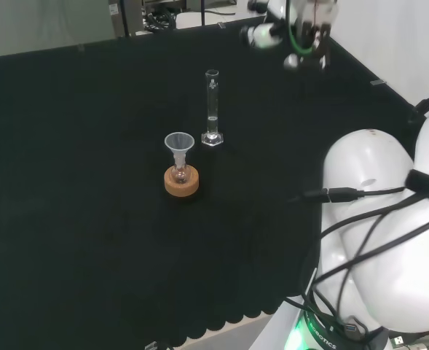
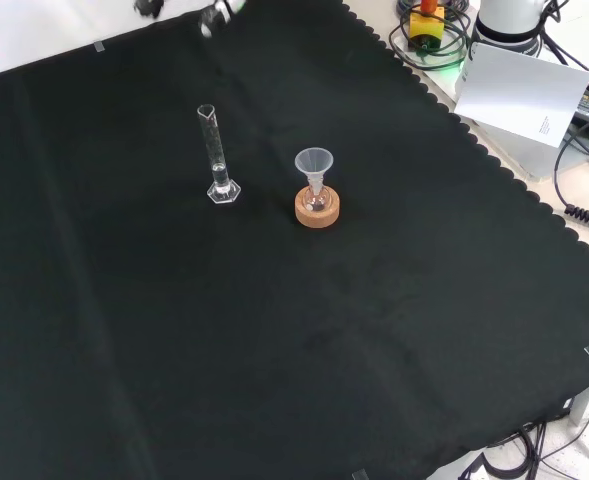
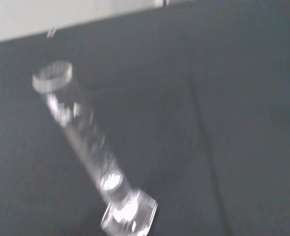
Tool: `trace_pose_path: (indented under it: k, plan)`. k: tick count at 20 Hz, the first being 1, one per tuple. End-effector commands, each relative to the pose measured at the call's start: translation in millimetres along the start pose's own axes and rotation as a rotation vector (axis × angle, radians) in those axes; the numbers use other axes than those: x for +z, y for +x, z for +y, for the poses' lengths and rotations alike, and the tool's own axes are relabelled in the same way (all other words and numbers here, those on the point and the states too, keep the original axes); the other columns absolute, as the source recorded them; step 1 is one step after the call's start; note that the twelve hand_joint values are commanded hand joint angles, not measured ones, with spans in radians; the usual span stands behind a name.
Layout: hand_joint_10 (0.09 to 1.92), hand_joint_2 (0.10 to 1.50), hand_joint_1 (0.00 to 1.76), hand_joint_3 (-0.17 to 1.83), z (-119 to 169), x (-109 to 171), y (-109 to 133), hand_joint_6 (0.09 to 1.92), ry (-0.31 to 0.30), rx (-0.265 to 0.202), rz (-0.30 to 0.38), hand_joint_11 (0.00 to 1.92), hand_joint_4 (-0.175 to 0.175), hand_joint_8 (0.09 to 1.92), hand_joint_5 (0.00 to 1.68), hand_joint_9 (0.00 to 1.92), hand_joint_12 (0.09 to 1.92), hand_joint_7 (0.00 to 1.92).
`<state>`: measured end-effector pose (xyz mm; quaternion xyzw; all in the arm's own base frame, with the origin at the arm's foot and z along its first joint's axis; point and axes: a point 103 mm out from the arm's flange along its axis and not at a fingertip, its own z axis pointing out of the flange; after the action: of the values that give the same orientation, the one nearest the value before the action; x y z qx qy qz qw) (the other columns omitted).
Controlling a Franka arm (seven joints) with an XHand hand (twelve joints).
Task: Pick up the graduated cylinder.
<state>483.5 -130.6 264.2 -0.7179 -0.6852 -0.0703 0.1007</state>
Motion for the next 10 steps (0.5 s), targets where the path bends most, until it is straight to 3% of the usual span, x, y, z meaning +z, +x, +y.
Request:
trace_pose_path:
  k: [1,5,10]
  plan:
    - [0.64,1.10,0.57,-0.13,-1.2,91.1,-15.4,0.09,0.011,-0.092,0.168,0.20,-0.035,0.62,0.35,0.45,1.37,0.19]
    - [0.63,1.09,0.61,-0.15,-2.1,101.4,-21.8,0.09,-0.024,-0.126,0.239,0.22,-0.031,0.63,0.38,0.49,1.36,0.23]
    - [0.61,1.09,0.65,-0.17,-1.2,118.6,-29.1,0.09,-0.004,-0.153,0.358,0.25,-0.023,0.63,0.40,0.52,1.36,0.28]
